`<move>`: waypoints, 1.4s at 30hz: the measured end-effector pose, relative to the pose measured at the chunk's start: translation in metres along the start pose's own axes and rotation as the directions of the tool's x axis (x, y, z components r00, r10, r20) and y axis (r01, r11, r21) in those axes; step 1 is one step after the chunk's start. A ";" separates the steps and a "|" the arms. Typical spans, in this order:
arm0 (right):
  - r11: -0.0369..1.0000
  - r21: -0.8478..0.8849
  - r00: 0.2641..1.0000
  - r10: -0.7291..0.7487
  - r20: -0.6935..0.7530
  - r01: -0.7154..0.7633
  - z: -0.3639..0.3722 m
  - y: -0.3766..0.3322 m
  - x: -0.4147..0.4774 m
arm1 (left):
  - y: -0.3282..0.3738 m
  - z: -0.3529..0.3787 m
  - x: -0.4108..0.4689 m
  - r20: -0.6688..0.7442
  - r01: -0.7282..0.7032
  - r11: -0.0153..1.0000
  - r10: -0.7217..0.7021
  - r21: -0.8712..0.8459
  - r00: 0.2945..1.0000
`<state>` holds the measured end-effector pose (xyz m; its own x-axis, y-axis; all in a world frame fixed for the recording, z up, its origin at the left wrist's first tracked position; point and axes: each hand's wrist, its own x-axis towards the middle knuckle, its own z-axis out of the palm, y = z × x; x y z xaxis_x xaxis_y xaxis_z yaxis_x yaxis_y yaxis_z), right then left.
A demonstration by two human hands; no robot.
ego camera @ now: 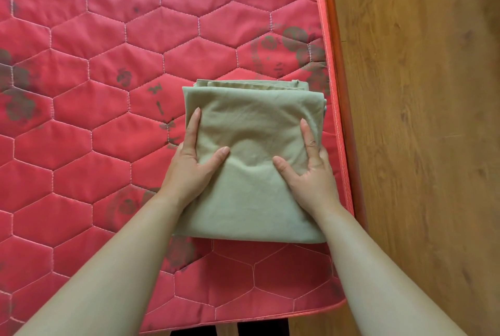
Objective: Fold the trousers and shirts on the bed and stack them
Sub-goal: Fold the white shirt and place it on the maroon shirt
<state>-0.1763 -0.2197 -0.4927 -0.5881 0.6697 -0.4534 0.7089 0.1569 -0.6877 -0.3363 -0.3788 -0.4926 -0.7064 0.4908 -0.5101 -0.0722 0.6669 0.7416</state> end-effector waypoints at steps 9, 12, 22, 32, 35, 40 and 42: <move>0.999 0.037 1.000 -0.022 -0.003 0.022 -0.002 -0.001 0.007 | -0.002 0.005 0.000 -0.043 0.005 0.998 -0.002 0.057 0.999; 0.998 0.034 0.999 -0.044 -0.013 0.045 -0.003 -0.001 0.007 | -0.003 0.005 0.000 -0.054 0.003 0.998 0.000 0.069 0.999; 0.980 0.063 0.980 -0.192 0.058 0.188 -0.008 -0.037 -0.032 | -0.010 -0.023 -0.067 -0.180 0.044 0.993 -0.064 -0.111 0.982; 0.948 -0.037 0.901 -0.289 0.324 0.317 0.077 -0.138 -0.094 | -0.074 -0.124 -0.170 -0.392 0.083 0.948 -0.205 -0.307 0.897; 0.930 -0.057 0.863 -0.313 0.396 0.364 0.132 -0.170 -0.129 | -0.117 -0.166 -0.207 -0.449 0.100 0.931 -0.262 -0.352 0.854; 0.896 -0.043 0.781 -0.361 0.510 0.442 0.250 -0.227 -0.204 | -0.204 -0.259 -0.278 -0.573 0.179 0.922 -0.357 -0.344 0.737; 0.879 -0.022 0.737 -0.386 0.555 0.476 0.299 -0.251 -0.238 | -0.239 -0.299 -0.311 -0.611 0.208 0.912 -0.394 -0.354 0.687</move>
<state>-0.3312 -0.6355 -0.3816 -0.9229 0.0307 -0.3837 0.3516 0.4733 -0.8077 -0.3102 -0.8589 -0.3809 -0.8869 -0.2684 -0.3761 -0.4620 0.5114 0.7246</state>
